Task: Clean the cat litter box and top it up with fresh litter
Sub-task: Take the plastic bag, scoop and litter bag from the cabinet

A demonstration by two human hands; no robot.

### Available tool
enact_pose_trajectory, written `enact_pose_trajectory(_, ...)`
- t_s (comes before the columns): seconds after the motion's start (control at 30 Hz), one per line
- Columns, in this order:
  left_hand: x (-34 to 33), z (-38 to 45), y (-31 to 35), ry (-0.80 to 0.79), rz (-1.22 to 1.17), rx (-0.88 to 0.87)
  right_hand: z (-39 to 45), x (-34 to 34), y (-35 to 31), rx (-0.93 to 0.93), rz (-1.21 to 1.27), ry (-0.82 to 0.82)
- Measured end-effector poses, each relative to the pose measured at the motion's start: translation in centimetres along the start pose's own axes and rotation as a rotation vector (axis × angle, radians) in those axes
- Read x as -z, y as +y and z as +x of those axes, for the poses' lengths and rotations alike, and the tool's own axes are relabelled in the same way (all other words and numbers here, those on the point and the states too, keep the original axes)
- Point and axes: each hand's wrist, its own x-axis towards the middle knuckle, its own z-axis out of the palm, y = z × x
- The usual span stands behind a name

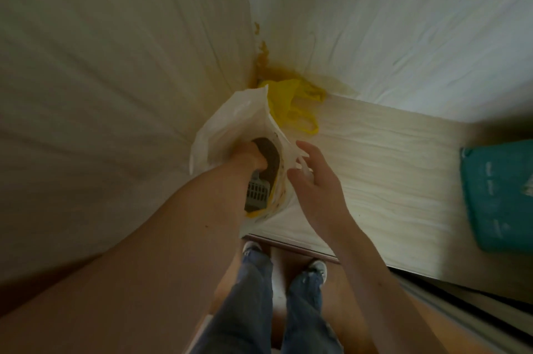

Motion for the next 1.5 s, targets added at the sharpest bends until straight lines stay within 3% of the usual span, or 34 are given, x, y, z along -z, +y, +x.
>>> enact_pose_trajectory(0.3,2.6,-11.0,-0.4,-0.039,-0.018,-0.044,-1.0,0.8,-2.0,0.082,-0.174,-0.103)
enact_pose_trajectory(0.6,2.9,-20.9,-2.4,0.423,-0.162,-0.128,-3.0,1.6,-1.7,0.186,-0.204,-0.163)
enact_pose_trajectory(0.8,0.0,-26.2,-4.2,0.576,-0.376,-0.089,-3.7,2.0,-0.3,0.126,-0.023,-0.146)
enact_pose_trajectory(0.97,-3.0,-28.0,-4.7,0.464,-0.61,-0.014,-6.3,2.4,-1.1,0.227,-0.132,-0.048)
enact_pose_trajectory(1.1,-5.1,-29.3,-4.1,0.521,-0.891,0.001,-7.7,2.9,-0.7,0.31,-0.119,0.048)
enact_pose_trajectory(1.37,-5.3,-32.0,-0.4,0.692,-1.152,-0.288,-8.8,0.5,-2.9,-0.015,0.23,-0.405)
enact_pose_trajectory(1.5,-4.6,-31.8,1.4,0.668,-1.143,-0.396,-8.5,1.0,-3.8,0.078,0.342,-0.339)
